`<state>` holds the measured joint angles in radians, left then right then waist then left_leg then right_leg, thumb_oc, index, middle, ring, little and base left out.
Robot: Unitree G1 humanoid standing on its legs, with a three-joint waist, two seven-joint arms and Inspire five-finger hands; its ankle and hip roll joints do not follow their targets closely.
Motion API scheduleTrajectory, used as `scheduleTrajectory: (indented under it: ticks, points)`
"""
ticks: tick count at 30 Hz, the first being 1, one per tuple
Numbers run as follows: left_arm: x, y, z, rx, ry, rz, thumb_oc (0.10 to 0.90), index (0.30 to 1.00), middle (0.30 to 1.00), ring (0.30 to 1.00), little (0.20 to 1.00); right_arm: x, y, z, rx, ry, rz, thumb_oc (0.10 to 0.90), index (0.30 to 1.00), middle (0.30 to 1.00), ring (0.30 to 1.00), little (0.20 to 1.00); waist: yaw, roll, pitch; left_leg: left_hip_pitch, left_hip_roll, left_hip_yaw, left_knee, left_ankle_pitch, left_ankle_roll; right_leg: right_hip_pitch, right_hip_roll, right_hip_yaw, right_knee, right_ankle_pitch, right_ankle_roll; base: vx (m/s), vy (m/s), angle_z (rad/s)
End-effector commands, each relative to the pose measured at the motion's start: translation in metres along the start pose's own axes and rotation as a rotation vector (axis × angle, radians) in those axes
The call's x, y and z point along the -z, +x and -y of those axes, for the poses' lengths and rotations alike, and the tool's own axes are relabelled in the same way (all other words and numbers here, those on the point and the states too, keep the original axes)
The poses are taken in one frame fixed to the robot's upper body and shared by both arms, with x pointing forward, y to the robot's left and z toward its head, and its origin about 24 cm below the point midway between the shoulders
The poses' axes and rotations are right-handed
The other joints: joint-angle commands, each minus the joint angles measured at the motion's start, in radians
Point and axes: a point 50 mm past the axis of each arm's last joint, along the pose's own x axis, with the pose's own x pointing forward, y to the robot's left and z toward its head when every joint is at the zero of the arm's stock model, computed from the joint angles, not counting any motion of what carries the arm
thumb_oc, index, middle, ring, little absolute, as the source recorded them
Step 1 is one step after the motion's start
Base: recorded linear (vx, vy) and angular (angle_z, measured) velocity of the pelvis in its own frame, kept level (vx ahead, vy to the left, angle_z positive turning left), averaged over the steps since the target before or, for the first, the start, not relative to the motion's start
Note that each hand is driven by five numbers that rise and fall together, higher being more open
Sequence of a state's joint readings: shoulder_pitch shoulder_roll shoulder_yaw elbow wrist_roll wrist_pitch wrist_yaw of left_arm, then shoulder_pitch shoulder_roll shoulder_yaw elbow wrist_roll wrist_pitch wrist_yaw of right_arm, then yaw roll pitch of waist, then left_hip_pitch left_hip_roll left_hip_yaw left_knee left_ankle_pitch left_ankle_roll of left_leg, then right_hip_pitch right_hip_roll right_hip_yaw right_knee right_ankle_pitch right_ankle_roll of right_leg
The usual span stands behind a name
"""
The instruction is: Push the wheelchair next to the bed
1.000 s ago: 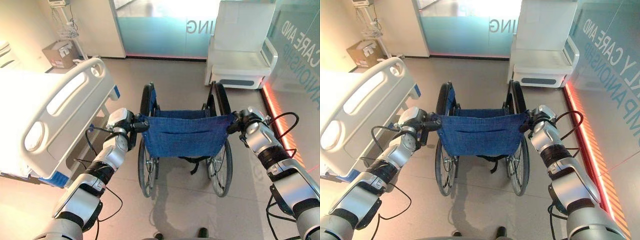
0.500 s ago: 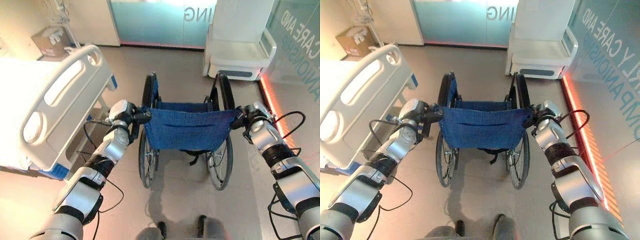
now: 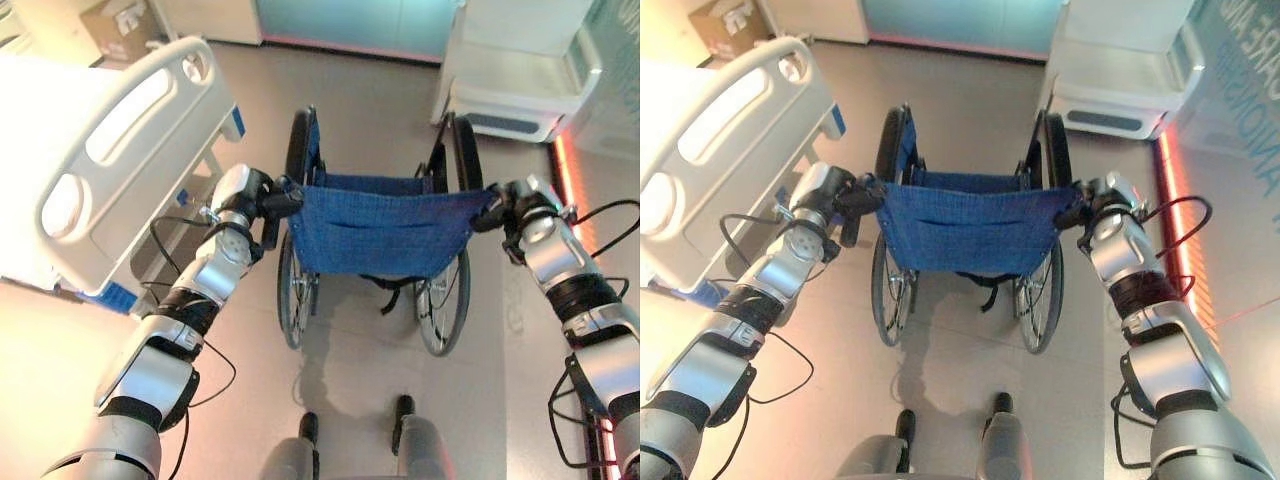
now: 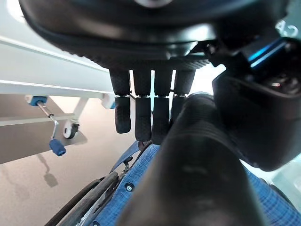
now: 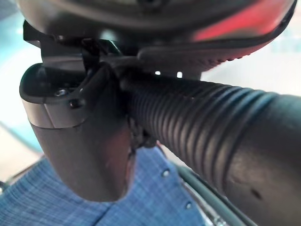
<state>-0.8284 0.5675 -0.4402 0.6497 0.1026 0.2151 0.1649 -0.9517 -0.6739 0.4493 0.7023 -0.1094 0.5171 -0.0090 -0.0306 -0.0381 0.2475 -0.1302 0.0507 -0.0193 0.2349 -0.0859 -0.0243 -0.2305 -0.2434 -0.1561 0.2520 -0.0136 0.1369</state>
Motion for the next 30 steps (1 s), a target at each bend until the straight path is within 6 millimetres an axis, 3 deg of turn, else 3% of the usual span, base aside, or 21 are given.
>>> scheduleTrajectory:
  ticks: [1,5,9,11,12,15,17,19,22,25,27,28,30]
  points:
    - [0.074,-0.038,0.056,0.256,0.094,-0.184,0.400,0.300,0.300,0.300,0.300,0.012,-0.005,-0.021,-0.105,-0.200,0.137,0.400,0.300,0.300,0.300,0.300,-0.019,-0.004,0.002,0.310,0.141,0.050,-0.061,-0.036,-0.037,-0.114,0.044,-0.009,-0.035,0.122,-0.014,0.37,-0.336,0.03]
    - [0.075,-0.042,0.061,0.239,0.073,-0.181,0.400,0.300,0.300,0.300,0.300,0.016,-0.006,-0.020,-0.106,-0.221,0.143,0.400,0.300,0.300,0.300,0.300,-0.018,-0.004,-0.008,0.270,0.180,0.082,-0.003,0.066,-0.051,-0.030,0.075,-0.053,-0.065,0.067,-0.063,0.31,-0.260,0.33]
    - [0.077,-0.048,0.072,0.225,0.029,-0.184,0.400,0.300,0.300,0.300,0.300,0.018,-0.007,-0.021,-0.098,-0.266,0.167,0.400,0.300,0.300,0.300,0.300,-0.015,-0.002,-0.034,0.263,0.177,0.077,0.045,0.138,-0.058,0.022,0.108,-0.074,-0.071,0.017,-0.101,0.34,-0.168,0.08]
    - [0.077,-0.050,0.075,0.218,0.022,-0.183,0.400,0.300,0.300,0.300,0.300,0.017,-0.007,-0.022,-0.092,-0.274,0.168,0.400,0.300,0.300,0.300,0.300,0.014,-0.011,-0.026,0.192,0.119,0.035,0.070,0.124,-0.034,0.076,0.131,-0.054,-0.084,-0.003,-0.109,0.38,-0.170,0.09]
    - [0.077,-0.050,0.075,0.213,0.026,-0.182,0.400,0.300,0.300,0.300,0.300,0.016,-0.007,-0.024,-0.091,-0.283,0.163,0.400,0.300,0.300,0.300,0.300,0.040,-0.020,-0.018,0.141,0.064,0.009,0.060,0.098,-0.015,0.112,0.145,-0.039,-0.094,-0.012,-0.111,0.44,-0.158,0.16]
    - [0.076,-0.050,0.071,0.209,0.081,-0.161,0.400,0.300,0.300,0.300,0.300,0.017,-0.004,-0.025,-0.109,-0.278,0.098,0.400,0.300,0.300,0.300,0.300,0.091,-0.018,0.002,0.066,-0.042,0.008,-0.014,0.045,0.008,0.180,0.184,-0.029,-0.111,-0.038,-0.107,0.41,-0.097,-0.08]
    - [0.076,-0.045,0.064,0.224,0.141,-0.153,0.400,0.300,0.300,0.300,0.300,0.020,-0.002,-0.027,-0.136,-0.273,0.047,0.400,0.300,0.300,0.300,0.300,0.123,-0.001,0.023,-0.021,-0.088,0.021,-0.052,0.085,-0.006,0.236,0.228,-0.011,-0.114,-0.069,-0.113,0.45,-0.052,-0.46]
    - [0.078,-0.041,0.058,0.247,0.223,-0.167,0.400,0.300,0.300,0.300,0.300,0.023,0.001,-0.029,-0.177,-0.266,0.002,0.400,0.300,0.300,0.300,0.300,0.166,0.025,0.039,-0.138,-0.115,0.021,-0.104,0.205,-0.031,0.321,0.292,0.042,-0.123,-0.115,-0.135,0.52,0.026,-0.18]
    - [0.085,-0.039,0.051,0.290,0.299,-0.218,0.400,0.300,0.300,0.300,0.300,0.020,0.003,-0.028,-0.216,-0.260,-0.016,0.400,0.300,0.300,0.300,0.300,0.207,0.041,0.036,-0.183,-0.122,0.006,-0.181,0.281,-0.046,0.383,0.329,0.096,-0.113,-0.166,-0.147,0.46,0.081,-0.71]
    - [0.096,-0.040,0.047,0.355,0.378,-0.290,0.400,0.300,0.300,0.300,0.300,0.015,0.004,-0.030,-0.264,-0.263,-0.011,0.400,0.300,0.300,0.300,0.300,0.209,0.051,0.016,-0.169,-0.102,0.052,-0.167,0.235,-0.021,0.409,0.322,0.111,-0.062,-0.224,-0.142,0.58,0.264,-1.34]
    - [0.099,-0.039,0.046,0.375,0.396,-0.308,0.400,0.300,0.300,0.300,0.300,0.017,0.004,-0.034,-0.284,-0.260,-0.012,0.400,0.300,0.300,0.300,0.300,0.206,0.037,-0.005,-0.164,-0.100,0.084,-0.122,0.184,0.007,0.425,0.298,0.108,-0.049,-0.233,-0.128,0.45,0.235,-0.77]
    - [0.103,-0.040,0.047,0.390,0.390,-0.325,0.400,0.300,0.300,0.300,0.300,0.023,0.003,-0.040,-0.302,-0.260,-0.016,0.400,0.300,0.300,0.300,0.300,0.203,0.018,-0.015,-0.175,-0.105,0.094,-0.040,0.126,0.034,0.436,0.269,0.091,-0.036,-0.229,-0.122,0.42,0.194,-0.30]
    - [0.103,-0.039,0.048,0.396,0.379,-0.335,0.400,0.300,0.300,0.300,0.300,0.027,0.001,-0.045,-0.317,-0.256,-0.019,0.400,0.300,0.300,0.300,0.300,0.204,0.002,-0.014,-0.191,-0.111,0.092,0.023,0.088,0.046,0.441,0.245,0.075,-0.025,-0.219,-0.113,0.42,0.181,-0.20]
